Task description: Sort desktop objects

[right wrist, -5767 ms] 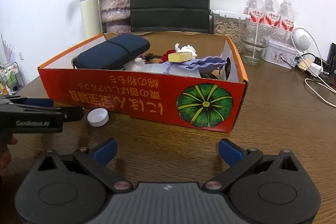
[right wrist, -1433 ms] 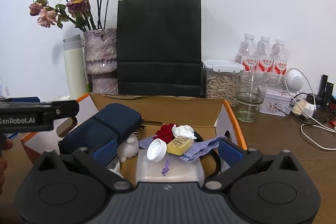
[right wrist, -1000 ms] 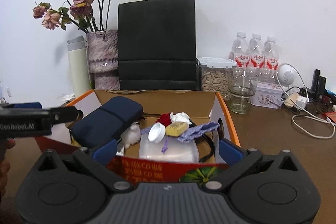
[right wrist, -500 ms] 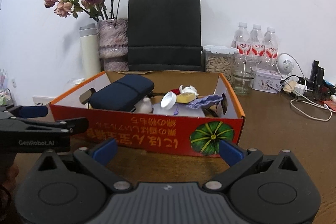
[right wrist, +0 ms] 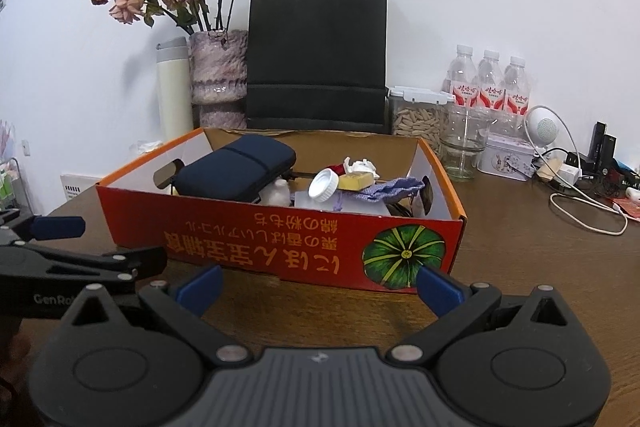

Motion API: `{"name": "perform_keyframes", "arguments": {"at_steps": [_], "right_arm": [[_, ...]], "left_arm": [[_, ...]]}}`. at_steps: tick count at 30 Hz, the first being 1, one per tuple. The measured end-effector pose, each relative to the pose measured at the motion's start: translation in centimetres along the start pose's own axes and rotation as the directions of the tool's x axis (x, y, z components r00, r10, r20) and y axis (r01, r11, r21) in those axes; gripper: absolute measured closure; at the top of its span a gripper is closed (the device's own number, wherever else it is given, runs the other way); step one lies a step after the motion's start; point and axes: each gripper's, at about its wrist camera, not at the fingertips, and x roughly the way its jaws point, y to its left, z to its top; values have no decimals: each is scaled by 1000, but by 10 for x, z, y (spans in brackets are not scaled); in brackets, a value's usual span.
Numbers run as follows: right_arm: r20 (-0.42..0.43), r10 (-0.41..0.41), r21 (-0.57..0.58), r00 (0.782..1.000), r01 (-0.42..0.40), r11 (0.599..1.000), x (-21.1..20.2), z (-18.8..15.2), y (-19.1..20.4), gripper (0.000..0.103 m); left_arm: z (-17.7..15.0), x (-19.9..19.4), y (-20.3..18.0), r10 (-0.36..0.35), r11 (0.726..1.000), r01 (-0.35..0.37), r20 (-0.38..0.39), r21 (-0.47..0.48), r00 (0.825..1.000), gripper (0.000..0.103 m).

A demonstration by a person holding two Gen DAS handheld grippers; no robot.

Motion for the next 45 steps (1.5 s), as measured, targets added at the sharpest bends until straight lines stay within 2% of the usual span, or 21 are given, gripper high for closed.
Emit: {"name": "perform_keyframes", "arguments": {"at_steps": [14, 45], "right_arm": [[-19, 2, 3, 1000, -2, 1000, 0, -3, -1, 0], [-27, 8, 6, 1000, -8, 1000, 3, -5, -3, 0]], "left_arm": [[-4, -3, 1, 32, 998, -33, -21, -44, 999, 0], [-5, -3, -2, 23, 999, -23, -13, -31, 1000, 0]]}}
